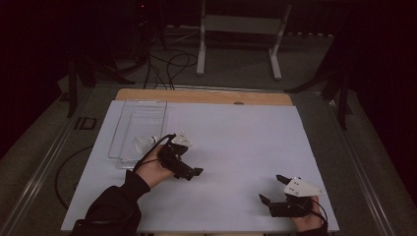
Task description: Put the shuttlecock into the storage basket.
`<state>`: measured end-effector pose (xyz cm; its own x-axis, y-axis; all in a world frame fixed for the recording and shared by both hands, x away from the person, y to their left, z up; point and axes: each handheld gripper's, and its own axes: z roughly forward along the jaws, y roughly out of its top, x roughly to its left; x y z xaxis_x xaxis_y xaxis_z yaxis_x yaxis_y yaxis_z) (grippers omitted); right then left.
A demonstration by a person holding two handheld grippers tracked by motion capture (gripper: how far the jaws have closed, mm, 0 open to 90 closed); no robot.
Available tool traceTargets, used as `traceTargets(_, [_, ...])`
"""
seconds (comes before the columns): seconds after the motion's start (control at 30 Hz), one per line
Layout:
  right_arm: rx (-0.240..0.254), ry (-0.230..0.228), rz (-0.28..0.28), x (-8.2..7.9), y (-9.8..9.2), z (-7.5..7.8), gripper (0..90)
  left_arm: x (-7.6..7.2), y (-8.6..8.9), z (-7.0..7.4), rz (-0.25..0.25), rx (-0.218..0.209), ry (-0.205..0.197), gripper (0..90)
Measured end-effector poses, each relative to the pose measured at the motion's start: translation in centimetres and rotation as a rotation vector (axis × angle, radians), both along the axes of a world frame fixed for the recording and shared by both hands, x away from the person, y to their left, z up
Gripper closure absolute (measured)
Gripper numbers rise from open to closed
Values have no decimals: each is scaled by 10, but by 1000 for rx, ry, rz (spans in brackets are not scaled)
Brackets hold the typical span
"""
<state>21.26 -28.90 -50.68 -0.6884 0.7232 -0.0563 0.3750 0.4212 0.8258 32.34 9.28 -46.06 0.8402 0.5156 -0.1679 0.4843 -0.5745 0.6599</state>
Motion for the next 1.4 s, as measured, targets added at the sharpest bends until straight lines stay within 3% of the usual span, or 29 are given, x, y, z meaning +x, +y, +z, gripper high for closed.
traceTargets(0.4, [0,-1,2,0,0,0,101,-18,12,-10,-5,-5,-5,10])
traceTargets(0.43, [1,-1,0,0,0,0,101,-22,15,-10,0,-6,-29,10])
traceTargets(0.57, [0,1,-1,0,0,0,101,-28,21,-9,7,-22,-46,10])
traceTargets(1.0, [0,2,0,0,0,0,101,-47,38,-16,23,-35,-40,9])
traceTargets(1.4, [-5,3,0,0,0,0,101,-64,59,-32,78,-53,-50,9])
